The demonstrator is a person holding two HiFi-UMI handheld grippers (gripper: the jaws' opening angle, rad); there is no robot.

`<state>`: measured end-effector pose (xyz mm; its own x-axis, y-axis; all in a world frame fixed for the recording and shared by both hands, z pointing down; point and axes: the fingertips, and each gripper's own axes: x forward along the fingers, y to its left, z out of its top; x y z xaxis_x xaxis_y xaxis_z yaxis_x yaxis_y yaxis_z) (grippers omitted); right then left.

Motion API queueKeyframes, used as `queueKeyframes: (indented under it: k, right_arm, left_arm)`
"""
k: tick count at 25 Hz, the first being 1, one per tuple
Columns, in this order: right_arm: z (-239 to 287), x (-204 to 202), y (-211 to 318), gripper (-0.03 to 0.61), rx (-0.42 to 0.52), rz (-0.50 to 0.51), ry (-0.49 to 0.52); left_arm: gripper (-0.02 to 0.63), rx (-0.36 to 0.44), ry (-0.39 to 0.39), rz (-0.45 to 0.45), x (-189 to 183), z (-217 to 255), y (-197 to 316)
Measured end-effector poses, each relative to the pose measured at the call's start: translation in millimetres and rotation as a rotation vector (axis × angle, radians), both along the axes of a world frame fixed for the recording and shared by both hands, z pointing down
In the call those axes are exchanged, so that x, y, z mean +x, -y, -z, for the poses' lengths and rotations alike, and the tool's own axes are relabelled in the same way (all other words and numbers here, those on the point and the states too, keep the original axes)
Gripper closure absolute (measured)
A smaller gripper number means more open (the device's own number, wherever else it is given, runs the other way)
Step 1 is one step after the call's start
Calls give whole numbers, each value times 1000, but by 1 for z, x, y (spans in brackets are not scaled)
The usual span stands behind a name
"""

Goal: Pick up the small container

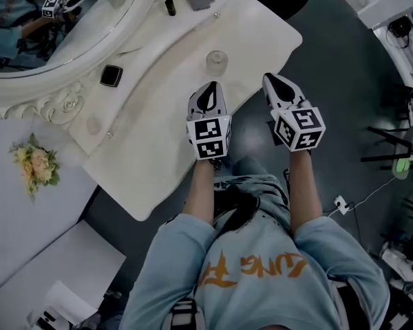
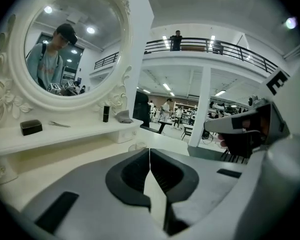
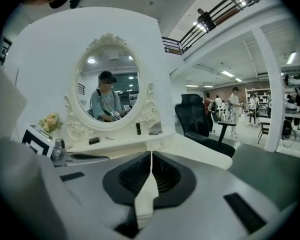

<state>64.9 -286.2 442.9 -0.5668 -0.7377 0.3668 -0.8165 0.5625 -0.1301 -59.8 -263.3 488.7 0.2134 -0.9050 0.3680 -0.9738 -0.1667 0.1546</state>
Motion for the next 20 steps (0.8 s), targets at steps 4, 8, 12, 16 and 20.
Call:
queueKeyframes:
  k: [4, 8, 12, 16, 20]
  right_arm:
    - [-3, 0, 17, 549, -14, -9, 9]
    - [-19, -11, 21, 549, -44, 33, -7]
    - [-30, -9, 24, 548, -76, 46, -31]
    - [-38, -5, 34, 549, -87, 42, -50]
    - [-48, 1, 33, 549, -113, 46, -86]
  left_arm:
    - [591, -14, 44, -27, -1, -6, 13]
    - [591, -44, 61, -35, -1, -21, 22]
    - [591, -82, 42, -40, 1, -37, 27]
    - [484, -90, 1, -32, -5, -48, 41]
    - [403, -109, 12, -41, -3, -60, 53]
